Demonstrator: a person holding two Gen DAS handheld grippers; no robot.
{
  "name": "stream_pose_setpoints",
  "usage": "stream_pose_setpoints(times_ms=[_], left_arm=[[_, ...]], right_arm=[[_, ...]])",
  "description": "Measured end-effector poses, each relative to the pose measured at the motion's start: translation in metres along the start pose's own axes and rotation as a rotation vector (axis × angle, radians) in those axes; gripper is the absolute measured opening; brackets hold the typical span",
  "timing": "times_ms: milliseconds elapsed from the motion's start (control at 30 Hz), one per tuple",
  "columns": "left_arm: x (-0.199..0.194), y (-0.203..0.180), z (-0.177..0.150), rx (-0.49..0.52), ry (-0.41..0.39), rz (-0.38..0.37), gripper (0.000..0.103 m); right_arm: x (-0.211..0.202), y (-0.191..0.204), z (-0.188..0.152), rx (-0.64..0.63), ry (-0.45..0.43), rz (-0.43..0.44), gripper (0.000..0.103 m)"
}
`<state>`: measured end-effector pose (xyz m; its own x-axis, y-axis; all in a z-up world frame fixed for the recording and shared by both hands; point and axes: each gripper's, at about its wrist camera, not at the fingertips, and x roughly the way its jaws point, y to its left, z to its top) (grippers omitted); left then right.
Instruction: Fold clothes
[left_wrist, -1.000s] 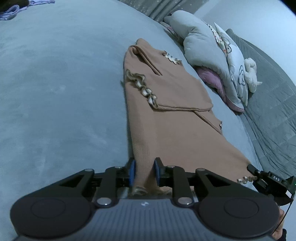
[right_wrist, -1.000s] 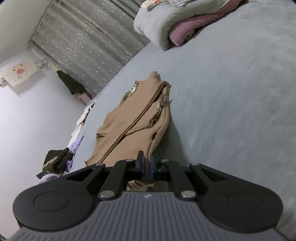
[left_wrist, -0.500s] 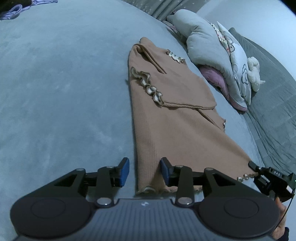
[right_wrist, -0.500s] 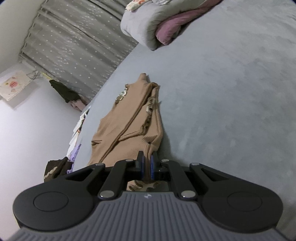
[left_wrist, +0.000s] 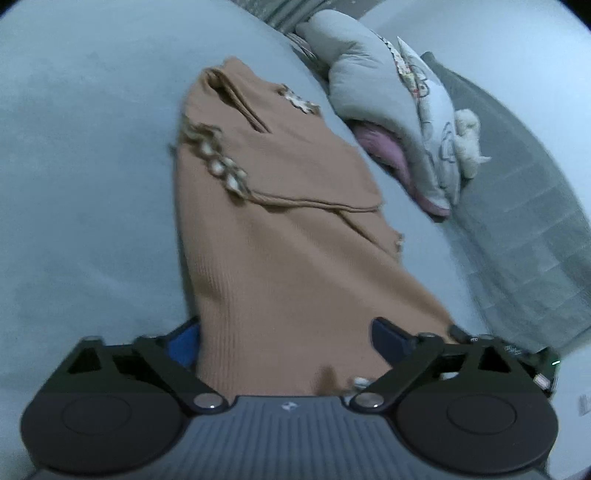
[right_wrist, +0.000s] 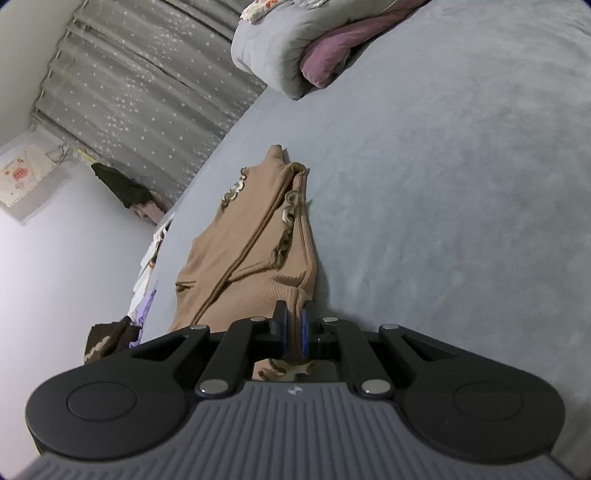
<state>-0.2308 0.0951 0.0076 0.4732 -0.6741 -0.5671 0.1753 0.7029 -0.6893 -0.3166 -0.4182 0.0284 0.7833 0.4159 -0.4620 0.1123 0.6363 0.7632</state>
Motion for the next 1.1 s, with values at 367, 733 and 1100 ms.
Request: stream_pose_setpoints(times_ms=[367, 733, 1100], left_arm=[[-0.002, 0.017, -0.008, -0.076, -0.021, 0.056, 0.012], [-0.054, 0.01, -0.004, -0.161, -0.173, -0.05, 0.01], [-0.061, 0.011, 0.0, -0.123, -0.125, 0.064, 0.011]], right_arm=[[0.002, 0.001, 0.0, 0.004, -0.001, -0.002, 0.008], [-0.031, 0.051, -0.005, -0.225, -0.138, 0.211, 0.008], [-0.004, 0.024, 0.005, -0.163, -0.022, -0.016, 0.027]])
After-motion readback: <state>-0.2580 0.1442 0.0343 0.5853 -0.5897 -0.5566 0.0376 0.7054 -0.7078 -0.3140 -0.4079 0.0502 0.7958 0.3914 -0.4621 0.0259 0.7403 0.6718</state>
